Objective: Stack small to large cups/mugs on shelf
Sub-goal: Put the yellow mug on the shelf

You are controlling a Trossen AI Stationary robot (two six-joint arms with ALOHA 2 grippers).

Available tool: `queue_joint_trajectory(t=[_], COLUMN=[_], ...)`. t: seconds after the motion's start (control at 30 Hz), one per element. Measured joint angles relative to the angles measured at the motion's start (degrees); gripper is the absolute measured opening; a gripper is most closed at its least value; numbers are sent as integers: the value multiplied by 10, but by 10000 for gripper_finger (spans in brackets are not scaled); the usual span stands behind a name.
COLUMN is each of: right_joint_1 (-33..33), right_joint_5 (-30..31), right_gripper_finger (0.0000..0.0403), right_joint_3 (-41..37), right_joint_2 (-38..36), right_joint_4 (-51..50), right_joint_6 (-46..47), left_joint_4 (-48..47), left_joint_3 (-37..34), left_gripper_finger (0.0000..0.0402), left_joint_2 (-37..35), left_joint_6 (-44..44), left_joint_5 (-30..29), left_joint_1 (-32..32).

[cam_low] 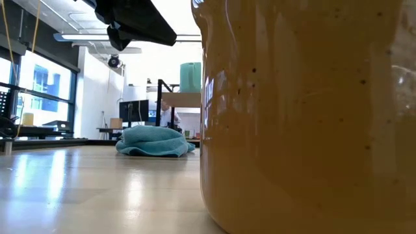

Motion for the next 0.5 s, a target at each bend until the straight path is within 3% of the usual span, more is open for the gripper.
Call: queue_joint_trajectory(t=[0.17,0.5], right_joint_1=[59,173], right_joint_5=[48,84], right_gripper_finger=[114,114], right_joint_3=[0,0], right_joint_2=[28,77], right_joint_4=[38,121], right_joint_6=[-9,-36], left_joint_4=[-1,38], left_joint_3=[0,0], left_gripper_finger=[37,37], left_joint_2=[0,0], left_joint_6=[1,1], left_joint_5=[-1,-2], left_joint_1=[0,0])
